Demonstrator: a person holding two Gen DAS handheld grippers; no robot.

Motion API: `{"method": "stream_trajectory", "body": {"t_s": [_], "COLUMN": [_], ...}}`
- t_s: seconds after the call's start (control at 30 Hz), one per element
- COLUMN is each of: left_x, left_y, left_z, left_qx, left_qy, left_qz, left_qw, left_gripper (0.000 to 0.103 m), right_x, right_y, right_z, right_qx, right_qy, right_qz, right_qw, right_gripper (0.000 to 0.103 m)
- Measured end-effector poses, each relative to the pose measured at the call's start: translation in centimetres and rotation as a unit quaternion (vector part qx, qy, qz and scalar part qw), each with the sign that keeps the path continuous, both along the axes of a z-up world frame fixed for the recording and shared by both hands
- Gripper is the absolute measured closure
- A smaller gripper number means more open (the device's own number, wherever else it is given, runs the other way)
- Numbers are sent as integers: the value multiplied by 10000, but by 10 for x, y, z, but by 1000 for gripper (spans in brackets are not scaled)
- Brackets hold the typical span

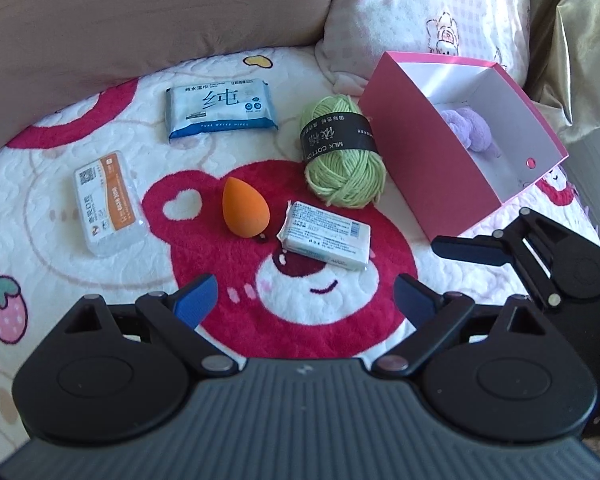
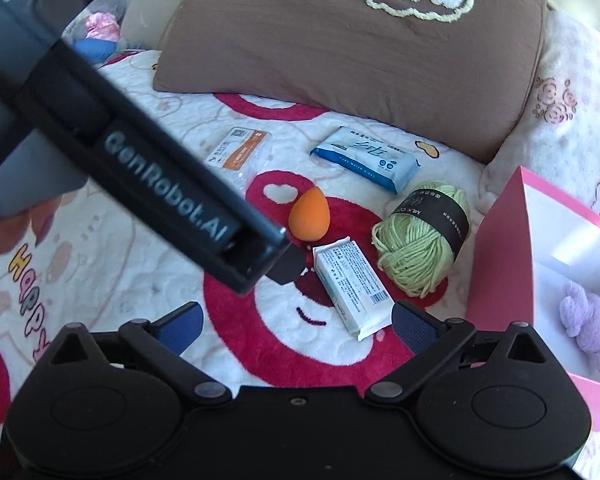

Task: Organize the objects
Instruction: 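Withdraw the right tool from the box toward the white packet, then lower the open right tool around the white packet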

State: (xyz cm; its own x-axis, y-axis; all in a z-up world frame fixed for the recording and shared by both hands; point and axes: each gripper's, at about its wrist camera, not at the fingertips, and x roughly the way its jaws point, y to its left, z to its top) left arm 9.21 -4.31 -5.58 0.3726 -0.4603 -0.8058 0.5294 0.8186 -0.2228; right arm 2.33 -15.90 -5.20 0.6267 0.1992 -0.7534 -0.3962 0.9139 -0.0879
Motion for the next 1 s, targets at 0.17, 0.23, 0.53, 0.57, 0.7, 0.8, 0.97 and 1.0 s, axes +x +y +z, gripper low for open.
{"method": "stream_trajectory", "body": {"t_s": [0.17, 0.23, 0.53, 0.57, 0.7, 0.8, 0.97, 1.0], "left_x": [6, 10, 22, 23, 27, 31, 37, 37], "left_y": [-14, -16, -24, -26, -26, -26, -29, -30], "left_z": [-11, -16, -40, -42, -48, -53, -64, -66], "left_qx": [234, 202, 4, 102, 101, 109, -159, -244], "left_qy": [-133, -86, -12, 2, 89, 103, 202, 241], "left_qz": [-231, -197, -233, -196, -181, -123, -97, -112], "left_qw": [9994, 9996, 9997, 9998, 9997, 9998, 9996, 9994], "left_gripper": [9, 9, 17, 20, 29, 36, 41, 41], "right_x": [12, 14, 37, 38, 41, 45, 52, 54], "right_y": [-1, -3, -27, -32, -47, -46, -49, -52], "right_z": [-8, -13, -41, -44, -54, -58, -71, -75], "right_qx": [84, 176, 1275, 1606, 2271, 2018, 1722, 1706], "right_qy": [274, 362, 834, 892, 1120, 1017, 898, 982], "right_qz": [-252, -318, -888, -881, -942, -1059, -1128, -1142], "right_qw": [9993, 9987, 9843, 9790, 9628, 9683, 9745, 9738], "right_gripper": [1, 1, 1, 1, 1, 1, 2, 2]}}
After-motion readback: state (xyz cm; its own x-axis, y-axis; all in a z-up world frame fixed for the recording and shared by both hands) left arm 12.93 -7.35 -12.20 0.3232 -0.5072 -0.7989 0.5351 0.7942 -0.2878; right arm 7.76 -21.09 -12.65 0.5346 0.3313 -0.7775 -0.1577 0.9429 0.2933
